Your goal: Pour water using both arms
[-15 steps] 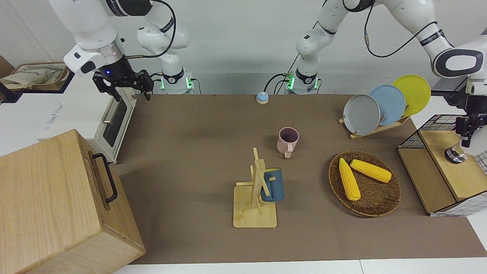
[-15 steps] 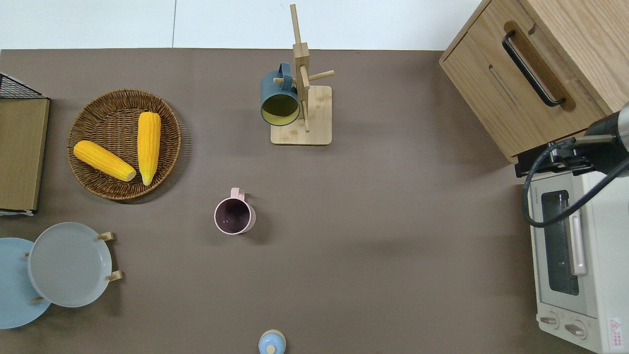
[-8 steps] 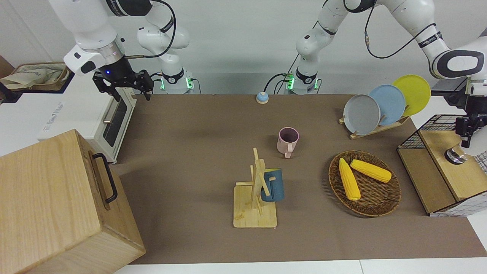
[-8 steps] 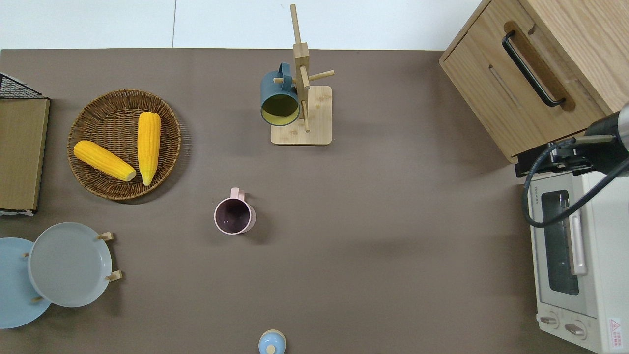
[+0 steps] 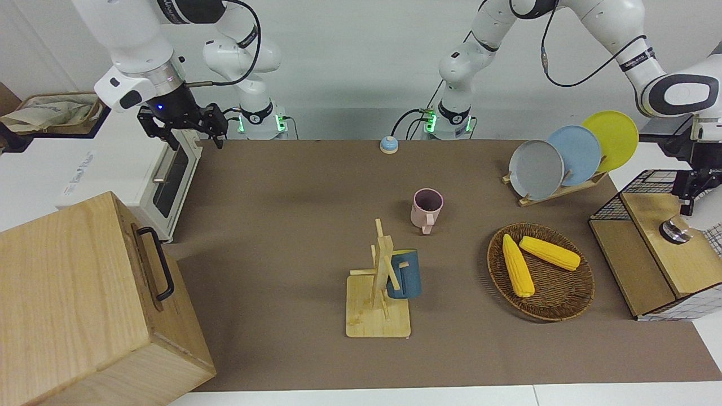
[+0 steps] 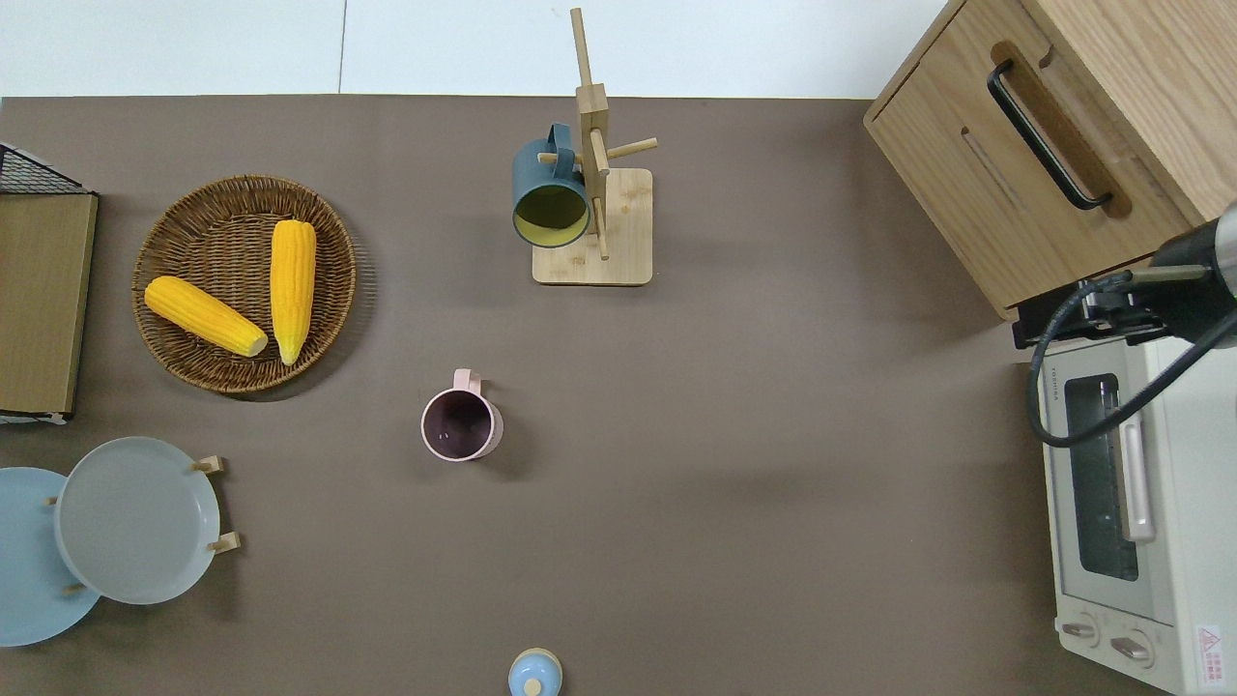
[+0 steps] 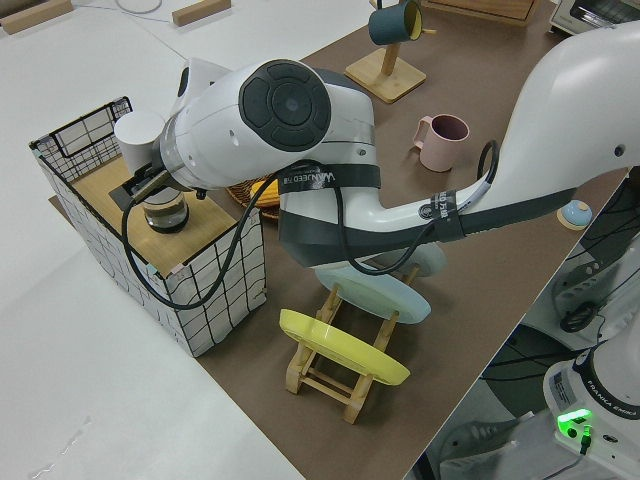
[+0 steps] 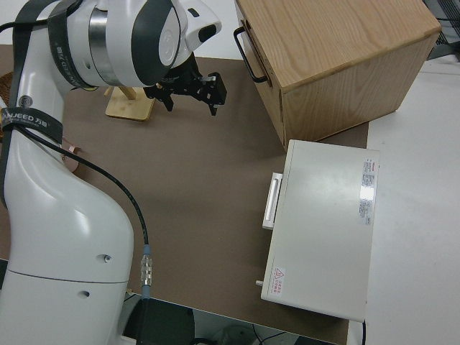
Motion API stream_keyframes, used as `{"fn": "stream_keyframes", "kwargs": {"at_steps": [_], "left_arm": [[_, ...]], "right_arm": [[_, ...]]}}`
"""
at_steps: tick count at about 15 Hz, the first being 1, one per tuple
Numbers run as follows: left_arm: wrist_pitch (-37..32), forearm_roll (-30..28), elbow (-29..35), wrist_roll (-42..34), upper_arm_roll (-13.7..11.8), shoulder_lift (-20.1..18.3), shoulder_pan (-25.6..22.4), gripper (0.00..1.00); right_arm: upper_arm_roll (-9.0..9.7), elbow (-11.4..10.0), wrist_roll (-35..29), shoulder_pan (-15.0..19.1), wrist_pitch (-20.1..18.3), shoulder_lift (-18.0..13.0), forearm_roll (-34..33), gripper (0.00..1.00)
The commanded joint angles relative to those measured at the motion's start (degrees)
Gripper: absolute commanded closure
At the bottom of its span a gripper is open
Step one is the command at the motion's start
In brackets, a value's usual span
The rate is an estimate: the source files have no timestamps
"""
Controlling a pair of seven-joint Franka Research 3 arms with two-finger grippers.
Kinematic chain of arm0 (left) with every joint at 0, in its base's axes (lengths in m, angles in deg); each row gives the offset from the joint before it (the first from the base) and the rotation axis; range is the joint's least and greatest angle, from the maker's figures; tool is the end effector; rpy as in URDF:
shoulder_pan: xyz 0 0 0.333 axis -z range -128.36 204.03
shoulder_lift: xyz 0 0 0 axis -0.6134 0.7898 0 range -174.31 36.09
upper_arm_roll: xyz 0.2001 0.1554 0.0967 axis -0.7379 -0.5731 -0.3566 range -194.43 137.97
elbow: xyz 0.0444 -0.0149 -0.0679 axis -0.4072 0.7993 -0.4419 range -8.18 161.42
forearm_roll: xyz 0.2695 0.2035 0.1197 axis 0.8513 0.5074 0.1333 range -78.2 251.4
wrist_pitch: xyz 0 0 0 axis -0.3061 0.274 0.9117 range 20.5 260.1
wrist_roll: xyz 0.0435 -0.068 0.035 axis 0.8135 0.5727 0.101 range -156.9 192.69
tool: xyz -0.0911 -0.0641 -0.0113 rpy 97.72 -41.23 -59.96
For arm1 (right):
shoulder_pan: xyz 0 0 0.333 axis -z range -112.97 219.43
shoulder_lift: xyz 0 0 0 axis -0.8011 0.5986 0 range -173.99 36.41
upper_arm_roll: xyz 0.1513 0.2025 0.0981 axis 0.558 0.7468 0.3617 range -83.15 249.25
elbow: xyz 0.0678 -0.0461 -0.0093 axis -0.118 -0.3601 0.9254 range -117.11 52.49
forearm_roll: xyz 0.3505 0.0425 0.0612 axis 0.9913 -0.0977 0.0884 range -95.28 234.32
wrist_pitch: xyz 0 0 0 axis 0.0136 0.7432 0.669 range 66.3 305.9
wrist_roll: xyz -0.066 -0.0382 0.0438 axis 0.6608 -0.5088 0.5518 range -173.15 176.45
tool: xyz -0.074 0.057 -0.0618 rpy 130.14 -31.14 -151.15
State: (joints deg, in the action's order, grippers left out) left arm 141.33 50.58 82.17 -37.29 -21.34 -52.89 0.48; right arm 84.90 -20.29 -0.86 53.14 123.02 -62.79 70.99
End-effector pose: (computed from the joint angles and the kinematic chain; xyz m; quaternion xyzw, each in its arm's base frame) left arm 0.5459 0.3368 0.4610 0.9301 0.0047 0.3673 0.0044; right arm 0.5319 0.0203 0.5866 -0.9994 0.0036 0.0316 0.0132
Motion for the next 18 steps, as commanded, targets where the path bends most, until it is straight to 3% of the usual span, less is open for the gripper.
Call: {"fn": "stream_keyframes", "kwargs": {"at_steps": [1,5,9,13,18], "left_arm": [[-4.4,1.2,-1.2,1.8,0.3,-0.7,-0.9,0.01],[-10.7,13.9,-2.3,10.8,-0.4,-3.2,-0.8,0.01],[-20.7,20.2,-4.8,15.0,-0.5,-4.3,-0.8,0.01],[-30.8,30.1,-7.7,20.5,0.1,-5.7,0.1,0.0],[-38.3,31.4,-7.7,23.5,1.1,-8.2,0.4,0.0]], "right_arm": [[0.17,-0.7,1.3,0.5,0.4,-0.7,1.2,0.009],[0.17,-0.7,1.3,0.5,0.4,-0.7,1.2,0.009],[0.26,-0.7,1.3,0.5,0.4,-0.7,1.2,0.009],[0.26,-0.7,1.3,0.5,0.4,-0.7,1.2,0.009],[0.17,-0.7,1.3,0.5,0.4,-0.7,1.2,0.009]]}}
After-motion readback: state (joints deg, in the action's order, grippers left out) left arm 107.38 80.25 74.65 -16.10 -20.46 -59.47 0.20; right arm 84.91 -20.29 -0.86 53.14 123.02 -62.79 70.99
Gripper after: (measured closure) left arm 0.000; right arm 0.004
